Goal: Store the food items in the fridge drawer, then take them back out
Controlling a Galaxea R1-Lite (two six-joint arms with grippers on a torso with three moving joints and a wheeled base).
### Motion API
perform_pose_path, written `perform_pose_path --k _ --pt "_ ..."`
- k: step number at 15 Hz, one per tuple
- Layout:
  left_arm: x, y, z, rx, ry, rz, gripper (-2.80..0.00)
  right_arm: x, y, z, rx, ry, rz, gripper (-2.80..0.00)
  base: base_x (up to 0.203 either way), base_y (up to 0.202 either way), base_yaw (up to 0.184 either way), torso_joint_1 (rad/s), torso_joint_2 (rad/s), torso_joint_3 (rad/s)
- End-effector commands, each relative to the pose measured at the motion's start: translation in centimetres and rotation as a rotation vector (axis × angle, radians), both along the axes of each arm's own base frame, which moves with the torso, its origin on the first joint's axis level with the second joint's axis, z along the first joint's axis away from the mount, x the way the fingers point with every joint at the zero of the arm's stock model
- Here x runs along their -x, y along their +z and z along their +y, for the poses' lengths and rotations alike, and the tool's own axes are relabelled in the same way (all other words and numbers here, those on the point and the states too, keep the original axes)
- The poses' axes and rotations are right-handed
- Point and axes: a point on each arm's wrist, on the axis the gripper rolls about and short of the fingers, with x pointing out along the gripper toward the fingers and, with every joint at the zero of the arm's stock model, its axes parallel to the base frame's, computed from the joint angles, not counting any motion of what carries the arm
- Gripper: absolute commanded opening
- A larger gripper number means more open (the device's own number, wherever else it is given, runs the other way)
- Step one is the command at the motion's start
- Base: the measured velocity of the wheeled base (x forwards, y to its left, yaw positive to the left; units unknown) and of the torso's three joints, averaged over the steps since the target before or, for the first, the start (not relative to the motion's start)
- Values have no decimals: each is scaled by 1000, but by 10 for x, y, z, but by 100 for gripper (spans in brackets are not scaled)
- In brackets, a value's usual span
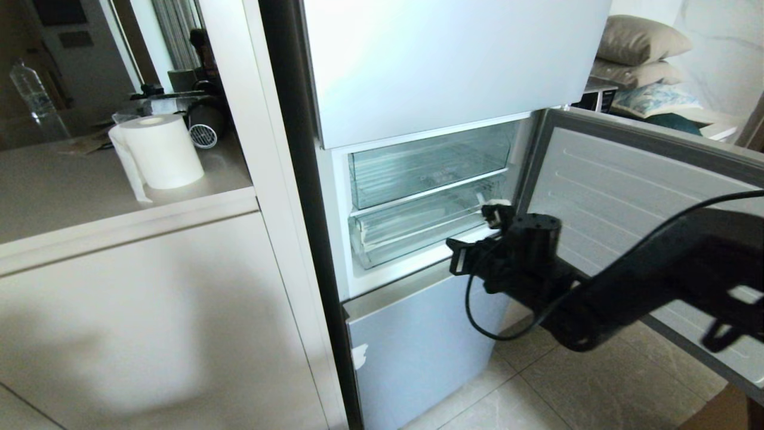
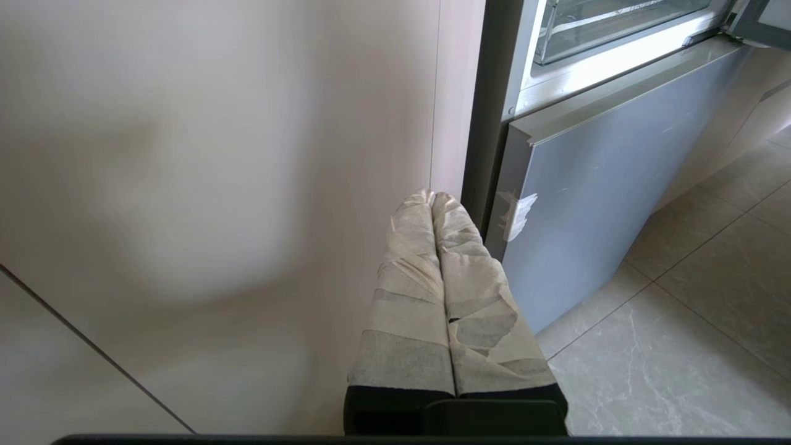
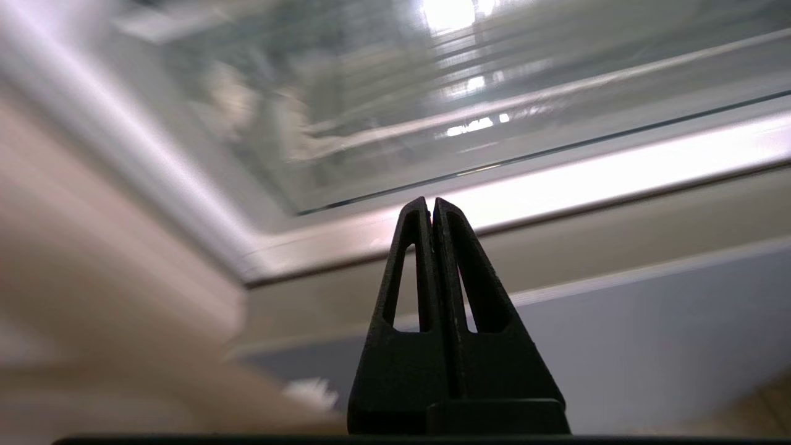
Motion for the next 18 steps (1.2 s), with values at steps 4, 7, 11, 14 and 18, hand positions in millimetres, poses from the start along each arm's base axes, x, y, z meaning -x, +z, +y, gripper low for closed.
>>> perform_pose_path --k 4,7,11,14,18 --pt "0 0 0 0 0 0 -280 223 103 -124 19 -111 -274 -280 0 0 0 0 0 0" --pt "0 0 0 0 0 0 -280 319 70 -165 118 -251 -323 -280 0 0 0 0 0 0" --pt "0 0 0 0 0 0 -280 382 -8 -174 265 -348 -254 -280 0 0 0 0 0 0" --pt "0 0 0 0 0 0 -280 387 -46 -173 318 -385 -108 -280 0 0 0 0 0 0" --pt "0 0 0 0 0 0 -280 387 -46 -173 311 -419 -104 -280 0 0 0 0 0 0"
